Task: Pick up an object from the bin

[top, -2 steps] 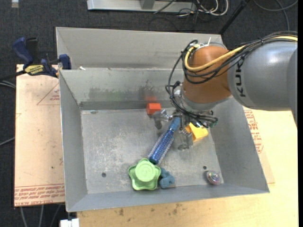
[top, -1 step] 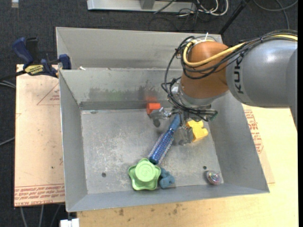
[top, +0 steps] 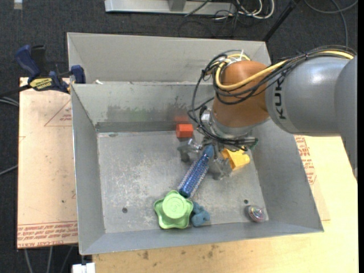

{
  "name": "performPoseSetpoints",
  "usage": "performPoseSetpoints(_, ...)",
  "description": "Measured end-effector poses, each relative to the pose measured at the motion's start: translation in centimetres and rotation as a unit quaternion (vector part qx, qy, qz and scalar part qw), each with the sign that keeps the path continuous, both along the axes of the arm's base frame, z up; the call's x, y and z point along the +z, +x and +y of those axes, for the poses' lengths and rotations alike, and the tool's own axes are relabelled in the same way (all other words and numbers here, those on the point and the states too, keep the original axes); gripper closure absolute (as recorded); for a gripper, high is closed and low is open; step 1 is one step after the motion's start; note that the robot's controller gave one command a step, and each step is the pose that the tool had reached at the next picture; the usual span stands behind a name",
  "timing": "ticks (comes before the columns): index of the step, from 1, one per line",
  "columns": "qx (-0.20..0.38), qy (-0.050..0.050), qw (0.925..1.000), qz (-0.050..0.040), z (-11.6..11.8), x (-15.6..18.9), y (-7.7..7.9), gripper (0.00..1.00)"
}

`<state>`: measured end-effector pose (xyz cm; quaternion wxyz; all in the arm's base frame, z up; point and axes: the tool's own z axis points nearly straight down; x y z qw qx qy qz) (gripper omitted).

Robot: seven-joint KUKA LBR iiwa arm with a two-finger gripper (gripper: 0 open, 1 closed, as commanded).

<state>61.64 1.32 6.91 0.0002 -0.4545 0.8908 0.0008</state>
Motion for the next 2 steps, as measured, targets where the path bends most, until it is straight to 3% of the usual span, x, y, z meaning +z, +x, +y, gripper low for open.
performPoseSetpoints(1,-0.002,0.001,1.0000,-0.0005,0.06,0.04,0.05,0.00)
performPoseSetpoints(2,-0.002,0.001,1.0000,-0.0013,0.04,0.07,0.12,1.00)
